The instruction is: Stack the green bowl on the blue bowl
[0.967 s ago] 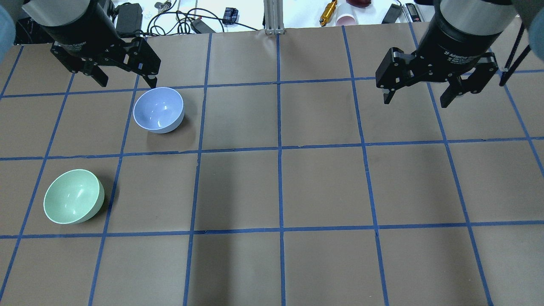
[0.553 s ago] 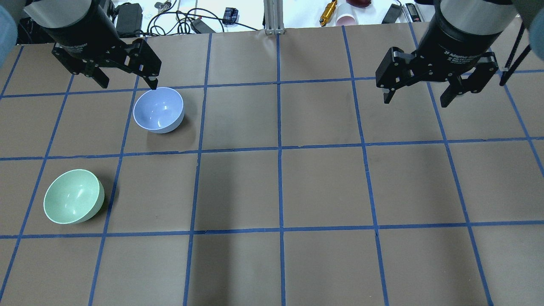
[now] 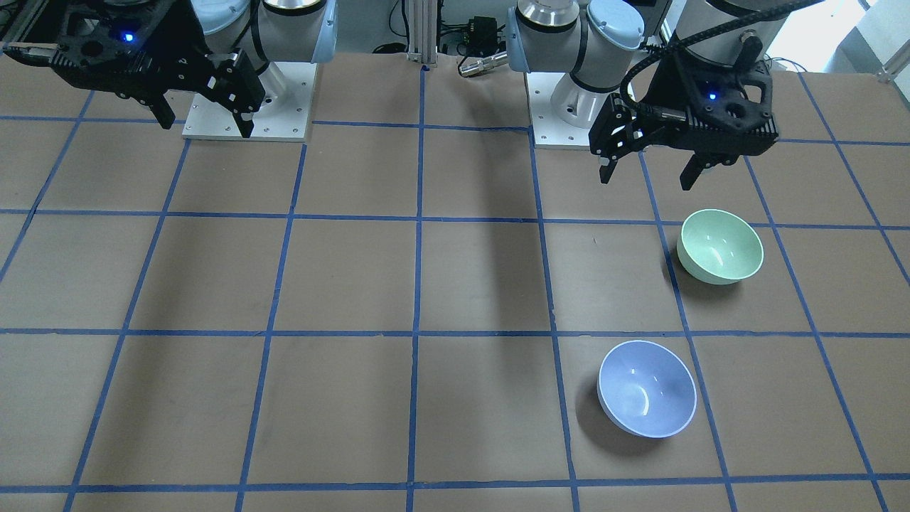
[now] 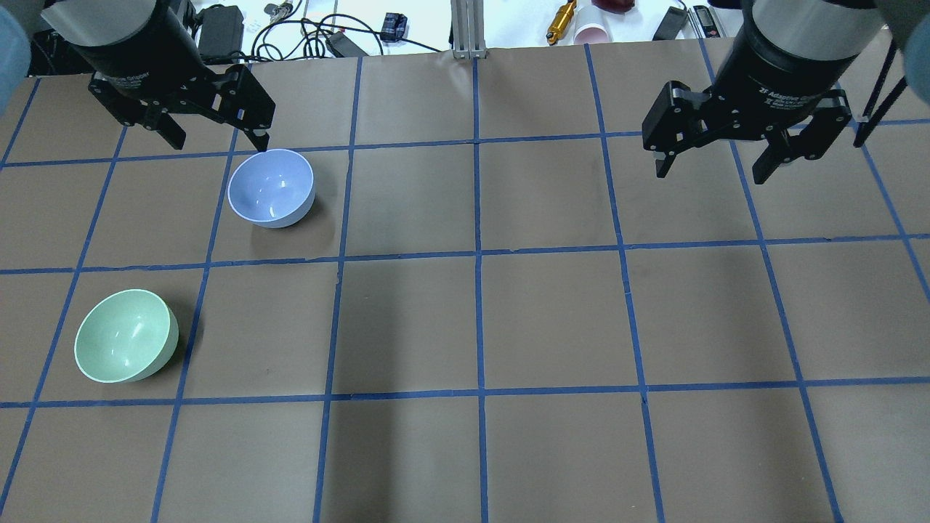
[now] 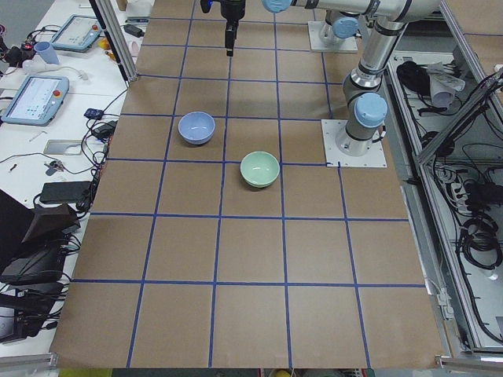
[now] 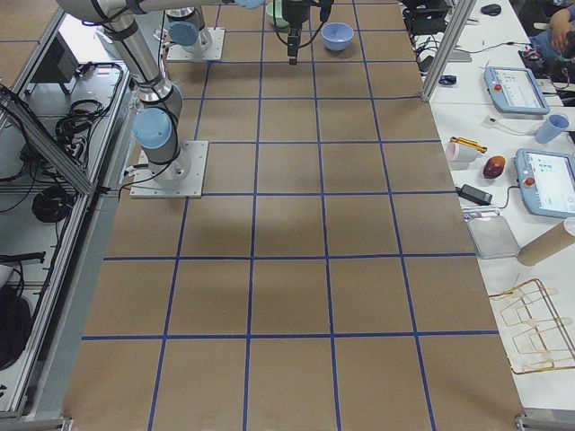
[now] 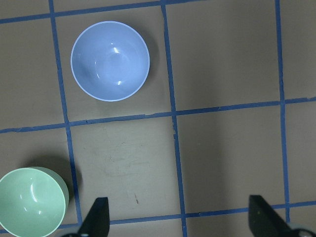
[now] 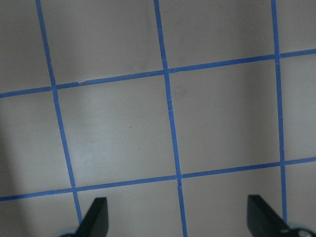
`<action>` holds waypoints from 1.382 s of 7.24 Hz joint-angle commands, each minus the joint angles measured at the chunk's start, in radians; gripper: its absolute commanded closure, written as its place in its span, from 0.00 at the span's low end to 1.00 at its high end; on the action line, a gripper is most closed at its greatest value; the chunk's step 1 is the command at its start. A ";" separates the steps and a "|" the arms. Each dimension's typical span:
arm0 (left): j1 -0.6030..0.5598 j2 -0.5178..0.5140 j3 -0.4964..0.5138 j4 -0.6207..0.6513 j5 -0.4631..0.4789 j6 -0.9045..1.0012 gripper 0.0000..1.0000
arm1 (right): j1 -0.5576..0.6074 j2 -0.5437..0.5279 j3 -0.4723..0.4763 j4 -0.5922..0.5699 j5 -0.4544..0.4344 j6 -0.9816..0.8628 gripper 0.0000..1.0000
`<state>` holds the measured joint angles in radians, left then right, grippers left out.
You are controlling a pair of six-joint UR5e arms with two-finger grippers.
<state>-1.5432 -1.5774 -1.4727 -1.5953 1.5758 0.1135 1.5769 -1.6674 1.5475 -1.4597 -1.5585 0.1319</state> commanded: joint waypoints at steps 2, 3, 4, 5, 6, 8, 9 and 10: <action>0.009 -0.003 0.003 0.000 -0.003 0.000 0.00 | 0.000 0.000 -0.001 0.001 0.000 0.000 0.00; 0.011 -0.003 0.005 0.000 -0.003 0.000 0.00 | 0.000 0.000 -0.001 -0.001 0.000 0.000 0.00; 0.012 -0.003 0.003 0.000 -0.003 0.000 0.00 | 0.000 0.000 -0.001 -0.001 0.000 0.000 0.00; 0.012 -0.003 0.002 0.000 -0.002 0.000 0.00 | 0.000 0.000 0.000 -0.001 0.000 0.000 0.00; 0.020 -0.003 -0.003 0.003 -0.005 0.000 0.00 | 0.000 0.000 0.000 0.001 0.000 0.000 0.00; 0.084 -0.004 -0.009 0.002 -0.005 0.003 0.00 | 0.000 0.000 -0.001 0.001 0.000 0.000 0.00; 0.106 -0.007 -0.021 0.006 -0.004 0.032 0.00 | 0.000 0.000 -0.001 -0.001 0.000 0.000 0.00; 0.130 -0.006 -0.047 0.012 0.004 0.072 0.00 | 0.000 0.000 0.000 -0.001 0.000 0.000 0.00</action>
<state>-1.4423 -1.5831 -1.4966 -1.5889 1.5739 0.1470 1.5769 -1.6674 1.5466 -1.4599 -1.5585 0.1320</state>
